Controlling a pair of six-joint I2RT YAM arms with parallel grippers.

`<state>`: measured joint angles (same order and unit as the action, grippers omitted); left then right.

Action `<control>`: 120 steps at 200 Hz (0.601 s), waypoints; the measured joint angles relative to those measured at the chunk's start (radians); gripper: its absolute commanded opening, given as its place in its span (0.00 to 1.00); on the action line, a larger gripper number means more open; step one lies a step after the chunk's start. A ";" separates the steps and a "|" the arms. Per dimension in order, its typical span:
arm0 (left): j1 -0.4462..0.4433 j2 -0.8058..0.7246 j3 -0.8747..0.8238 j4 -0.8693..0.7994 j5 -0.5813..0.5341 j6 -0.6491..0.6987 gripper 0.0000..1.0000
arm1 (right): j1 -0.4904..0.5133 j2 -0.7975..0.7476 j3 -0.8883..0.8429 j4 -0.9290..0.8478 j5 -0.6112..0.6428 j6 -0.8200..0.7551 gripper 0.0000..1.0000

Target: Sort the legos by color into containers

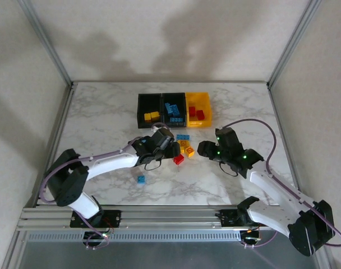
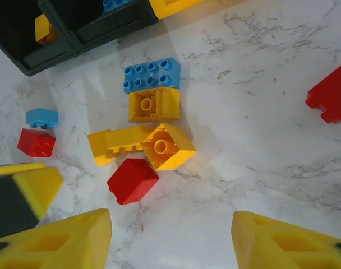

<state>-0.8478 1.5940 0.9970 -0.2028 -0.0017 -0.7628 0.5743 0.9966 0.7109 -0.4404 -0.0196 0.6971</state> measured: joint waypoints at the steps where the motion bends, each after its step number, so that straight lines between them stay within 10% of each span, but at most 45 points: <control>1: 0.000 0.002 0.002 0.000 0.000 0.000 0.62 | 0.000 -0.003 0.000 -0.002 0.000 0.000 0.59; 120: -0.002 0.228 0.141 -0.071 -0.104 -0.007 0.67 | 0.000 -0.027 -0.035 -0.013 0.019 0.014 0.59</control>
<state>-0.8494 1.8221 1.1381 -0.2741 -0.1055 -0.7696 0.5739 0.9699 0.6754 -0.4534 -0.0010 0.7116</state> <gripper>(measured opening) 0.647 0.588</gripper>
